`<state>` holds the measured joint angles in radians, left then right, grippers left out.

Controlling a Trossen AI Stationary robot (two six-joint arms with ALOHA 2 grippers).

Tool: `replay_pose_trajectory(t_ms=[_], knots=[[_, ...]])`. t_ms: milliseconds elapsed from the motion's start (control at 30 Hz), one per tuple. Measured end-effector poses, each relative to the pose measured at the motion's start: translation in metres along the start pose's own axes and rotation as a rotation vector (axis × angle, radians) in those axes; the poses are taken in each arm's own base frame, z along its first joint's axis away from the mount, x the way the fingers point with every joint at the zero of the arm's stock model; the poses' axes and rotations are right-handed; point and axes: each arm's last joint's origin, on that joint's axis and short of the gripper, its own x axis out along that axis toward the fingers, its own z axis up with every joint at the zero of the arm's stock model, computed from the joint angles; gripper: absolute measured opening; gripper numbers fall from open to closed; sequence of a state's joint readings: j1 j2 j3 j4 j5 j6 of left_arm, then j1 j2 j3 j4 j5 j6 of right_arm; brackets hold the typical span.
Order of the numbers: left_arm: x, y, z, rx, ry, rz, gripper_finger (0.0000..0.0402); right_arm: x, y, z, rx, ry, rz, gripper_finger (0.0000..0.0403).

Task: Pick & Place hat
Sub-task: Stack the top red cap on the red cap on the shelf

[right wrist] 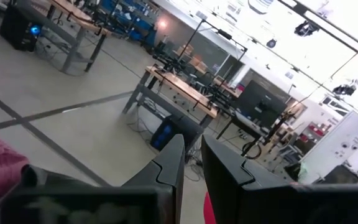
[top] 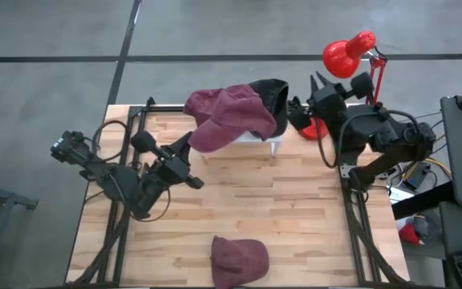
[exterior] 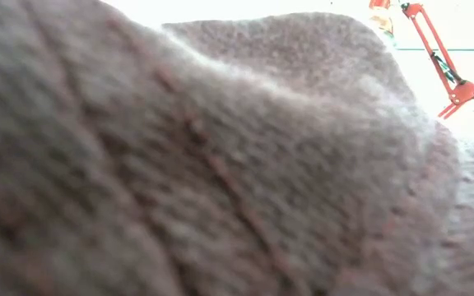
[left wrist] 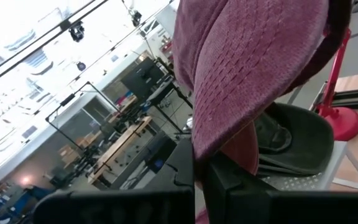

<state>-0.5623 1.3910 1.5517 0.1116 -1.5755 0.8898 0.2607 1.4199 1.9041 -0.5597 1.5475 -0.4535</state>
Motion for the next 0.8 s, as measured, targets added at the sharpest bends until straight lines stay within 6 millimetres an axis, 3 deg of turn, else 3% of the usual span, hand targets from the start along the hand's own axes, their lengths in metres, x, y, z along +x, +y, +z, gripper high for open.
replay_pose_trajectory(t_ms=[233,333,567,800], knots=[[-0.001,0.018,-0.001,-0.045,-0.004,-0.004,0.0005,-0.001,-0.013,-0.024,0.035,0.005,0.014,0.0052],[0.001,0.028,-0.001,-0.126,-0.022,-0.016,0.0005,-0.001,-0.011,-0.033,0.044,0.01,0.111,0.0052],[0.003,0.056,0.005,-0.404,-0.4,-0.371,0.0005,-0.003,0.005,-0.042,-0.007,0.054,0.369,0.0052],[0.017,0.082,0.005,-0.455,-0.668,-0.568,0.0005,-0.006,0.025,-0.052,-0.079,0.082,0.511,0.0052]])
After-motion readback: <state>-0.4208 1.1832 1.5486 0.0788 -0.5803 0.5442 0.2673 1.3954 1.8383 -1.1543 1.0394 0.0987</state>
